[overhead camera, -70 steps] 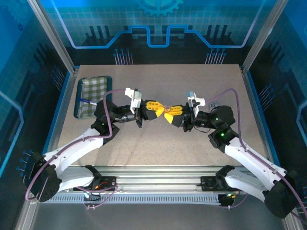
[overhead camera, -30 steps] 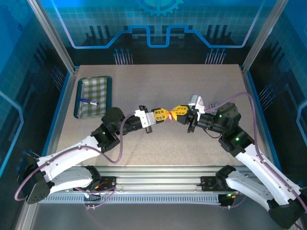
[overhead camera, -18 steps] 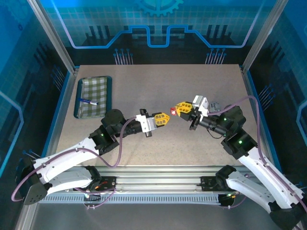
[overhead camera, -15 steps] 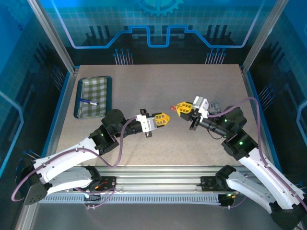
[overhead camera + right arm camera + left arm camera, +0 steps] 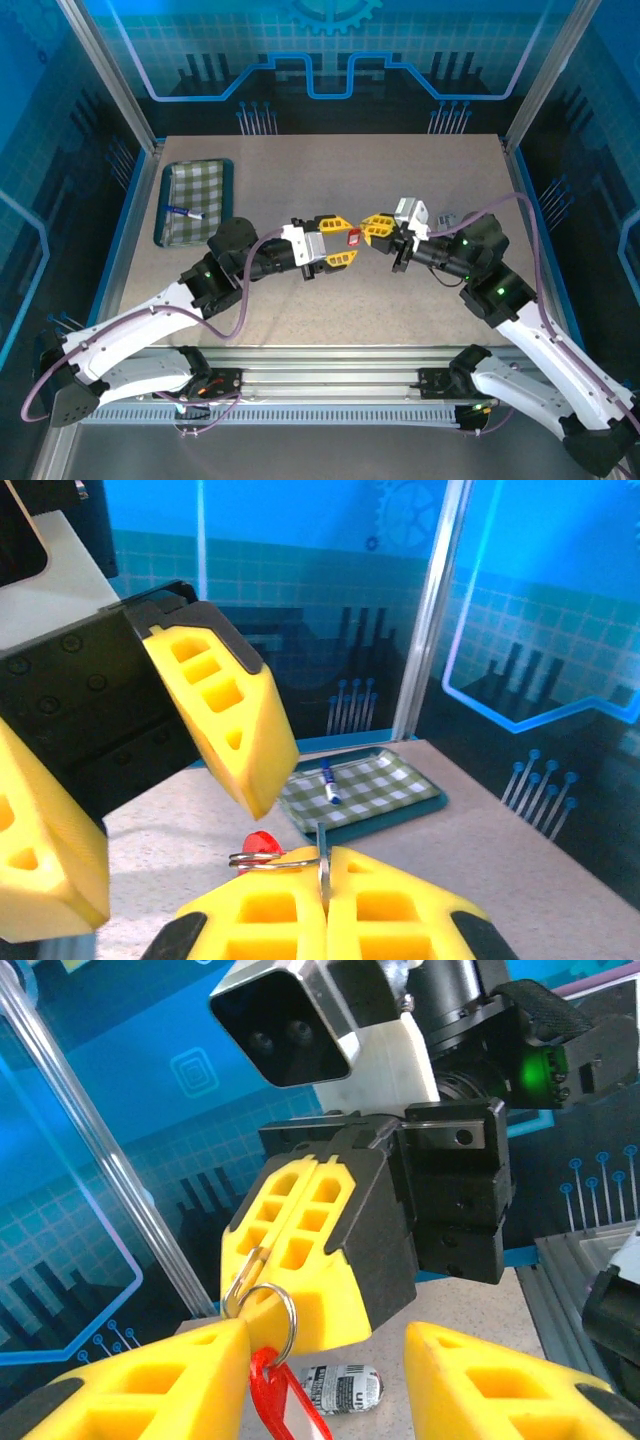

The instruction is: Remove the keys from the keyring

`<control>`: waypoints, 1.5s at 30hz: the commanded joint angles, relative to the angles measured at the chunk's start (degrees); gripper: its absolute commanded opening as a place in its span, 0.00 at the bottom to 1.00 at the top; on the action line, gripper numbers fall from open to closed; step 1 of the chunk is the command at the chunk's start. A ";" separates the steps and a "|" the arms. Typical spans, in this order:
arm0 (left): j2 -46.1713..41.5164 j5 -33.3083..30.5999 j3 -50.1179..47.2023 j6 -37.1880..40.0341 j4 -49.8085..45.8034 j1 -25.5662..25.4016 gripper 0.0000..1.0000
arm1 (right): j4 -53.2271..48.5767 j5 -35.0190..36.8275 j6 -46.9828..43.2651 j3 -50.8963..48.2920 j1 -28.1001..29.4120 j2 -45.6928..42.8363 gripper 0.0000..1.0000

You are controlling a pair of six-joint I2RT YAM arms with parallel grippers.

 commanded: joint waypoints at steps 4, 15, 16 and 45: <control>-0.24 0.60 1.07 2.20 -4.70 0.32 0.44 | -0.92 -5.83 5.59 1.94 0.21 0.26 0.00; 0.25 -2.49 0.18 3.35 -2.27 0.50 0.37 | 1.00 -9.81 8.68 1.72 0.04 0.57 0.00; 0.11 -2.56 -0.01 3.26 -1.95 0.64 0.34 | 1.14 -9.75 8.86 1.64 0.01 0.61 0.00; -0.71 0.12 0.52 -3.33 -3.75 2.74 0.00 | -2.78 3.87 -8.67 -0.28 5.18 -3.72 0.00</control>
